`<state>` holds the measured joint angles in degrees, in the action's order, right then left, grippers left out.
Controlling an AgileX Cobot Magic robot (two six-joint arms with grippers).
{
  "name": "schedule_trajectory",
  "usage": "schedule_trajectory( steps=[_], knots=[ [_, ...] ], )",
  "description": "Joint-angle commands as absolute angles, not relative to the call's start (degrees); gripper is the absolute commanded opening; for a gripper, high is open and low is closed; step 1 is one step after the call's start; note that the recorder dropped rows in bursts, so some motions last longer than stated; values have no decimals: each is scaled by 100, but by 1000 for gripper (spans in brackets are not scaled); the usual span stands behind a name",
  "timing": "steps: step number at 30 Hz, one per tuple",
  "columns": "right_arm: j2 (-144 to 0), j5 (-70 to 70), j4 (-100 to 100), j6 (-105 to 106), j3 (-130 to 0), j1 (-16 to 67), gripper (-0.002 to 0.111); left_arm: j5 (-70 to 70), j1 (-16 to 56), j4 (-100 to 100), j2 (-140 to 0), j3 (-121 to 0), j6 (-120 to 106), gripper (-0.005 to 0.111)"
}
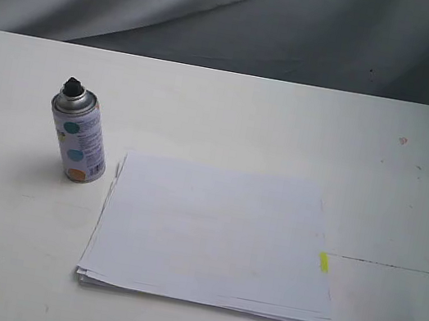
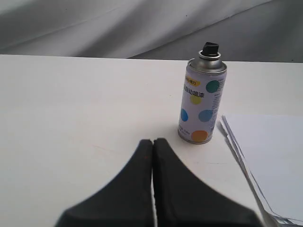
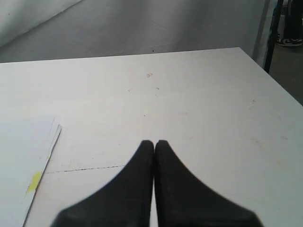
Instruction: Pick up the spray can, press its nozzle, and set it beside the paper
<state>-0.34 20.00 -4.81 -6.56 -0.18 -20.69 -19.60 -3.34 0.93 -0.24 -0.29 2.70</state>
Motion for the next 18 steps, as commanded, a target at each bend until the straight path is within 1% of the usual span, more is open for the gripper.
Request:
schedule_trajectory(
  steps=[1,5,8,18],
  knots=[
    [0,2016,-465,-637,0,-2057,0,-1891,-337,112,0,0,273,0],
    [0,2016,-465,-637,0,-2057,0,-1880,-337,70,0,0,274,0],
    [0,2016,-465,-637,0,-2057,0,-1596,-337,67,0,0,274,0],
    [0,2016,-465,-637,0,-2057,0,921,-337,67,0,0,274,0]
  ],
)
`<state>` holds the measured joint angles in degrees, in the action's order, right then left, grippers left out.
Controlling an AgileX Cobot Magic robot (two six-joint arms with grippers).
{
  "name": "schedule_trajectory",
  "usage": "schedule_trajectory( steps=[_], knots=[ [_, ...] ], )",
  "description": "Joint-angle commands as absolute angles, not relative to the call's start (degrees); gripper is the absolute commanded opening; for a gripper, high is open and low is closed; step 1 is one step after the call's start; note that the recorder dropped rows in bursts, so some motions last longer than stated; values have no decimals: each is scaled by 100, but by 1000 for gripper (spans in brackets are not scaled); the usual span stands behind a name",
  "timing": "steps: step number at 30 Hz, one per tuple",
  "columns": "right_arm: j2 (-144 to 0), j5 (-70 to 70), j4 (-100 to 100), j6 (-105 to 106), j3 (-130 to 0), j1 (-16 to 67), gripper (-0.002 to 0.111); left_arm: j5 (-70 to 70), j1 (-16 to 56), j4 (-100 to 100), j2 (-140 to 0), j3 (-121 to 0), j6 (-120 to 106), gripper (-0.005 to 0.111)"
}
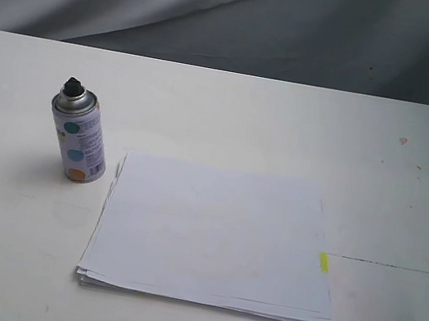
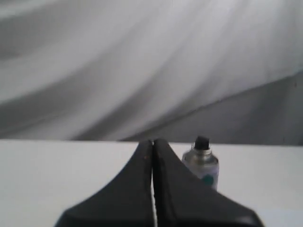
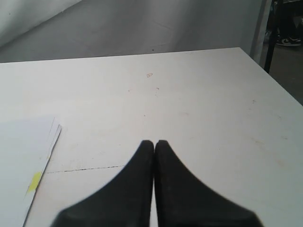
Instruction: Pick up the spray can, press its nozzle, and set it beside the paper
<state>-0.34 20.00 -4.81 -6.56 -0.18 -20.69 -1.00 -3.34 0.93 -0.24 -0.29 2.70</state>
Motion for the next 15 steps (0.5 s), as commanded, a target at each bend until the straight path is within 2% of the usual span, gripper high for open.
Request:
schedule_trajectory(
  steps=[1,15],
  knots=[
    [0,2016,-465,-637,0,-2057,0,1087,-337,67,0,0,274,0],
    [0,2016,-465,-637,0,-2057,0,1944,-337,67,0,-38,416,0]
  ],
)
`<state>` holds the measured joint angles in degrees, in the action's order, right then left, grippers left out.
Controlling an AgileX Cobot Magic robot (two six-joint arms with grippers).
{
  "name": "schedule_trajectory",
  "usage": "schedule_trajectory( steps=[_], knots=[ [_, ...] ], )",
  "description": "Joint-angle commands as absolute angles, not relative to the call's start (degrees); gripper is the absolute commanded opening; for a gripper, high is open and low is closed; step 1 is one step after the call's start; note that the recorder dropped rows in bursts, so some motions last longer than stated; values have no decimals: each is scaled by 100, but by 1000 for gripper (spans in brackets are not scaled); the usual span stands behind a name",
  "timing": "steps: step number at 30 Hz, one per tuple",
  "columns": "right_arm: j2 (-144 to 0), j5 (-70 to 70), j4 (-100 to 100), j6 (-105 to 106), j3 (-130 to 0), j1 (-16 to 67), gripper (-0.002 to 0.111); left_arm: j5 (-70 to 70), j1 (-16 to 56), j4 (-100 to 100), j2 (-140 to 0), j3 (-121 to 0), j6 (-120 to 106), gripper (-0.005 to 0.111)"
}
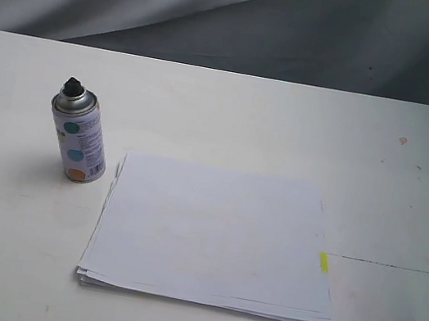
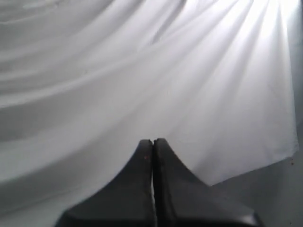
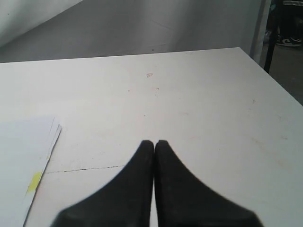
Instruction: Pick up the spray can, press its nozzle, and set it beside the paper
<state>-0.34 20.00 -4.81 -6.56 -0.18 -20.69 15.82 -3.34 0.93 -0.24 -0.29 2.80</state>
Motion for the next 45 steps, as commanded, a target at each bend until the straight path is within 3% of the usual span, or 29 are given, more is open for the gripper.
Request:
schedule_trajectory(
  steps=[1,7,20,34,38,45],
  knots=[
    [0,2016,-465,-637,0,-2057,0,1874,-337,67,0,-133,430,0],
    [0,2016,-465,-637,0,-2057,0,712,-337,67,-189,-1270,443,0],
    [0,2016,-465,-637,0,-2057,0,-1198,-337,67,-2847,-3682,431,0],
    [0,2016,-465,-637,0,-2057,0,-921,-337,80,-3352,-3746,447,0],
    [0,2016,-465,-637,0,-2057,0,-1455,-337,265,-3352,-3730,392,0],
    [0,2016,-465,-637,0,-2057,0,462,222,84,-3352,-2385,250,0]
  ],
)
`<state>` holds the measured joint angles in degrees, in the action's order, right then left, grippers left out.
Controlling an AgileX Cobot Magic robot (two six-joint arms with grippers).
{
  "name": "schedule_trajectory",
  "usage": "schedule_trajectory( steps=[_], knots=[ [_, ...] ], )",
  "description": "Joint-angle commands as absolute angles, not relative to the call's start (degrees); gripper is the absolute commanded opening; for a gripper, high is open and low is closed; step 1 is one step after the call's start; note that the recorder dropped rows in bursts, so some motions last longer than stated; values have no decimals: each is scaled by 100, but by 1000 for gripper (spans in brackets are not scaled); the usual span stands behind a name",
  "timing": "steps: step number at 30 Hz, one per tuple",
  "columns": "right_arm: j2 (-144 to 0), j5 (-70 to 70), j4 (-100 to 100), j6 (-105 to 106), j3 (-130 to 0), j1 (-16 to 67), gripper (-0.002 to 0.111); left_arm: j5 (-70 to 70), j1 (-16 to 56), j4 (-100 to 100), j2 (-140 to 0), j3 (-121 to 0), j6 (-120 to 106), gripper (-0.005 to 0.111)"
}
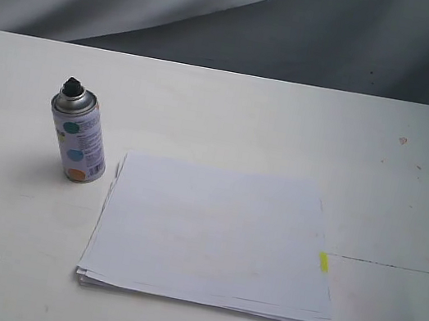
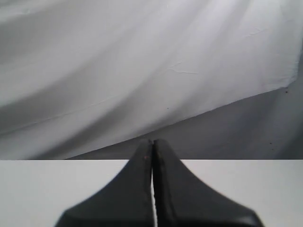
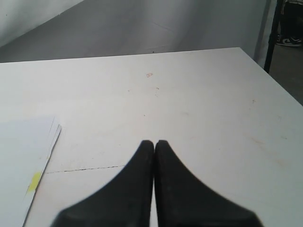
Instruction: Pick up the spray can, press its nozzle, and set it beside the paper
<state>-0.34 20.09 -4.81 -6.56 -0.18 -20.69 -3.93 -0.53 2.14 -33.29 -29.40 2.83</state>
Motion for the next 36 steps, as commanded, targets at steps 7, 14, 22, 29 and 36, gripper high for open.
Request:
schedule_trajectory(
  steps=[7,14,22,29,36],
  knots=[
    [0,2016,-465,-637,0,-2057,0,863,546,87,-3478,-1763,299,0],
    [0,2016,-465,-637,0,-2057,0,1069,977,87,-4188,-1763,288,0],
    [0,2016,-465,-637,0,-2057,0,1969,1023,199,-5758,-1763,633,0],
    [0,2016,-465,-637,0,-2057,0,2867,1023,199,-6668,-1763,736,0],
    [0,2016,-465,-637,0,-2057,0,3128,1023,199,-7081,-1763,761,0]
  ],
)
